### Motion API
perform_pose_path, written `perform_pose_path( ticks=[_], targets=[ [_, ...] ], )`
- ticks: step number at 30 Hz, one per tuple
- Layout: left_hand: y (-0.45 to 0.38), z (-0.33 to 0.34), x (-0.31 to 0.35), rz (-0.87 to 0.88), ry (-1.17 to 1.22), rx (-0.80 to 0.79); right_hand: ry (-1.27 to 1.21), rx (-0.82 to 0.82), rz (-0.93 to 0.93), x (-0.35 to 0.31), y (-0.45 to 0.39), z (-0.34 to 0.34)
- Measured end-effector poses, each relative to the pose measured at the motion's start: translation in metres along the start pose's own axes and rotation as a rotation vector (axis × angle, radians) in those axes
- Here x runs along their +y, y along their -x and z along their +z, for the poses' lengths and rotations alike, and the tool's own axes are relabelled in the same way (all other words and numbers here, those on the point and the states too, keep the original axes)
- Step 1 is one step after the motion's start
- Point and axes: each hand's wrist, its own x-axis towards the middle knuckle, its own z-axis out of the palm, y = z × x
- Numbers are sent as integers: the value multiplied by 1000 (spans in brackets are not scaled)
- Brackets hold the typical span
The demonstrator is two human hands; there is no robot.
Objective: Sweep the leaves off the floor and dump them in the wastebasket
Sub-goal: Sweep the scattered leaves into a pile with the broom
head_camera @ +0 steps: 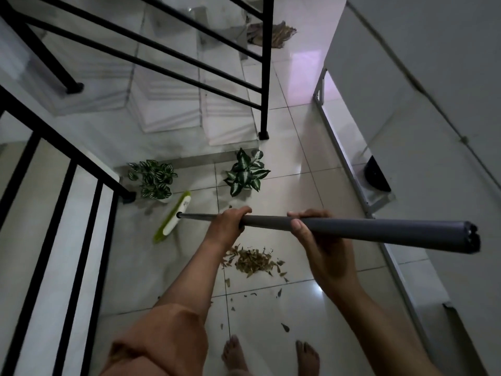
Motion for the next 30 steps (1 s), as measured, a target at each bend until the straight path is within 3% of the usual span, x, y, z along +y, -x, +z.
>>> perform_pose_path(
  ticks=[8, 14, 22, 27, 30],
  targets=[
    [-22, 25, -24, -114, 68, -24, -31, -36, 102, 26, -7, 25],
    [-15, 35, -9, -133, 138, -21, -48, -2, 203, 19, 7, 7],
    [8, 58, 46, -80, 188, -53, -136, 222, 276, -21, 44, -25],
    [31, 69, 93, -33, 225, -63, -209, 401, 216, -28, 56, -67],
    [38, 69, 110, 29, 200, -61, -251, 406, 183, -39, 63, -86]
  ],
)
